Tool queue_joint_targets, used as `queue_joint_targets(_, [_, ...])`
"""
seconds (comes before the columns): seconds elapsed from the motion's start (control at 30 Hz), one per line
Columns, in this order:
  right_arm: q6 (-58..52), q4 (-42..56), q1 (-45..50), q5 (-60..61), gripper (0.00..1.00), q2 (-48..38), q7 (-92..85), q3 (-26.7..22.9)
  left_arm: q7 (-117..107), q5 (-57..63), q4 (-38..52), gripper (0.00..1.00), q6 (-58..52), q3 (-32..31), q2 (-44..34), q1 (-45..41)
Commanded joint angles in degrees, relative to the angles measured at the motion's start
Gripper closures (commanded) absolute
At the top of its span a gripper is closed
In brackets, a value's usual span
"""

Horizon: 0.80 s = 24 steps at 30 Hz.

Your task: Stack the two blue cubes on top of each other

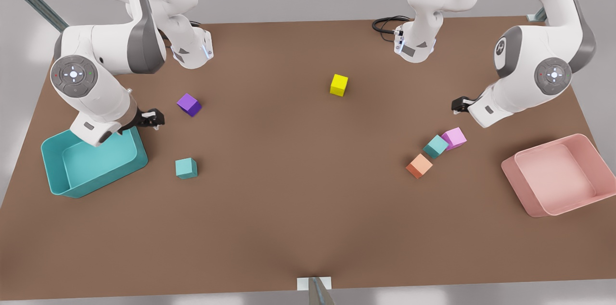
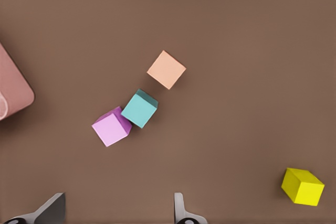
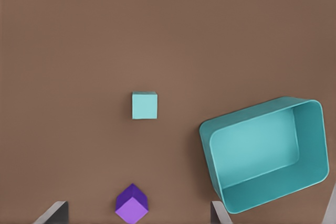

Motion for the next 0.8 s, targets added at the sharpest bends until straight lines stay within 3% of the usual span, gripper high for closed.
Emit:
queue_joint_targets(0.0, [1.21,-0.10,-0.03,-0.14,0.00,0.12,-4.69,-0.02,0.78,0.03,0.03,0.00,0.13,0.01,-0.05,-0.07])
queue_joint_targets(0.13, [0.33,-2.99,2.61,-1.45,0.00,5.12,-3.55,-0.11,0.78,0.03,0.03,0.00,0.04,0.01,-0.14,0.01])
queue_joint_targets(0.3, [33.55,-21.45,0.59,-0.40,0.00,8.99,-3.20,-0.20,0.78,0.03,0.03,0.00,0.13,0.01,0.04,0.01])
queue_joint_targets(0.43, [45.59,-25.41,-0.99,2.76,0.00,11.10,-3.29,-0.20,0.78,0.03,0.03,0.00,0.13,0.01,0.21,0.10])
queue_joint_targets(0.77, [49.20,-30.07,-4.25,6.02,0.00,16.11,-5.57,-0.20,0.78,0.03,0.03,0.00,-0.22,0.01,0.21,0.10])
